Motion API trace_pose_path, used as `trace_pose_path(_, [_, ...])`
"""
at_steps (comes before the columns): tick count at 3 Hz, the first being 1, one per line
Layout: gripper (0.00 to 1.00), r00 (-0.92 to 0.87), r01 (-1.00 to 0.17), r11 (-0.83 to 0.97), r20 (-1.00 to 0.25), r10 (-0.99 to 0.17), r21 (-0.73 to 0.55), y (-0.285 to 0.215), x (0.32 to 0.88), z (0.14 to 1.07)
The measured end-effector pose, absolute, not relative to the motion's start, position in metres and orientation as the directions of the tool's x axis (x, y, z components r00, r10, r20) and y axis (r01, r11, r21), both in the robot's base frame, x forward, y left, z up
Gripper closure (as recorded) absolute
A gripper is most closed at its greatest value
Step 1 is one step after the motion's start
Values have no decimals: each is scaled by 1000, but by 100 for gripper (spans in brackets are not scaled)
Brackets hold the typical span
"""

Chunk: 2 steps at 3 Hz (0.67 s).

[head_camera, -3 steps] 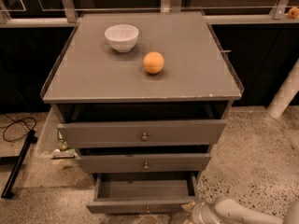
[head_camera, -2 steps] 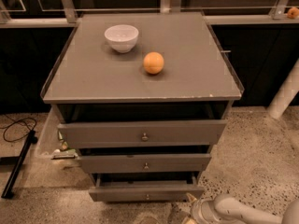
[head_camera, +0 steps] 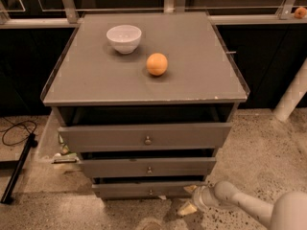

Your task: Close bottom drawer

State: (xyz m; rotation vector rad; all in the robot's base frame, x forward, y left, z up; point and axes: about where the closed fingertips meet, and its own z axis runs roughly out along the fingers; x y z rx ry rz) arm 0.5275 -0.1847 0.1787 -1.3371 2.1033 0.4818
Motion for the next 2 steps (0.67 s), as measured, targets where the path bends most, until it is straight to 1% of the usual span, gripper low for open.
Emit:
trace_pose_path(1, [0, -318, -904, 428, -652, -688, -12, -185, 527, 179])
trace_pose_path(2, [0, -318, -904, 428, -652, -688, -12, -185, 527, 179])
